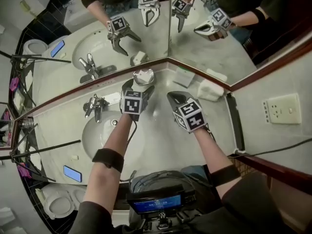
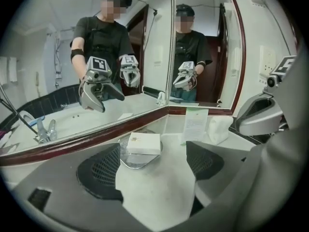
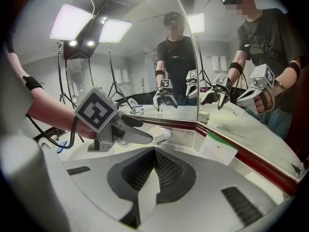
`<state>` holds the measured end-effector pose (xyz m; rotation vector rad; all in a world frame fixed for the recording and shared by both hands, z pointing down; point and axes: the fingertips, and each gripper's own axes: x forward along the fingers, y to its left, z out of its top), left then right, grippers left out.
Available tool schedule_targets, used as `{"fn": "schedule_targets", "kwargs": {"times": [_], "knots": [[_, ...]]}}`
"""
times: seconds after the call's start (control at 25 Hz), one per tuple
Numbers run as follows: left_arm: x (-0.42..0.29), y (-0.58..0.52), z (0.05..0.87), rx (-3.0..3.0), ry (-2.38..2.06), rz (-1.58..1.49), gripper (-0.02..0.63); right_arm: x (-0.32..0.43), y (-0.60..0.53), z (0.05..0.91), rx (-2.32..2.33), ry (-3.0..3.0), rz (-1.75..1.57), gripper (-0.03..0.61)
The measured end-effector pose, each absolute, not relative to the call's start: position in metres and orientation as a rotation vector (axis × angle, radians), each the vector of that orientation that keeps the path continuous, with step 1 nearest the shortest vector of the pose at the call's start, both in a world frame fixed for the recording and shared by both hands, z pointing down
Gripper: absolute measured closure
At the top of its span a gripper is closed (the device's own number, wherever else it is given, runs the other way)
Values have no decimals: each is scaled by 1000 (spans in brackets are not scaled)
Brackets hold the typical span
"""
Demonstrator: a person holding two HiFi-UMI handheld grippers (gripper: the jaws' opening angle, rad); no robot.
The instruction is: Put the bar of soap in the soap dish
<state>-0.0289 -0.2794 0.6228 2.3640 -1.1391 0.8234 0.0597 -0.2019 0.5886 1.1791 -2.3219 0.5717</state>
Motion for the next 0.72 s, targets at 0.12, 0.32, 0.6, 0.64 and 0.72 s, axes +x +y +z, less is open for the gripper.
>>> {"fn": "schedule_targets", "kwargs": {"times": [0.12, 0.32, 0.6, 0.64, 0.72], "knots": [[-21, -293, 634, 2354, -1110, 861, 166, 66, -200, 592, 1195, -2314, 593, 558], [-15, -307, 648, 2331, -1093, 893, 152, 71, -201, 601, 1201, -2303, 622, 558], [-13, -320, 666, 2309, -1101, 973, 153, 77, -203, 608, 1207, -2294, 635, 558], [-14, -322, 669, 2304, -1107, 986, 155, 77, -203, 608, 1206, -2293, 636, 558], [-17, -323, 673, 2299, -1119, 1005, 183, 77, -202, 609, 1205, -2293, 636, 558]]}}
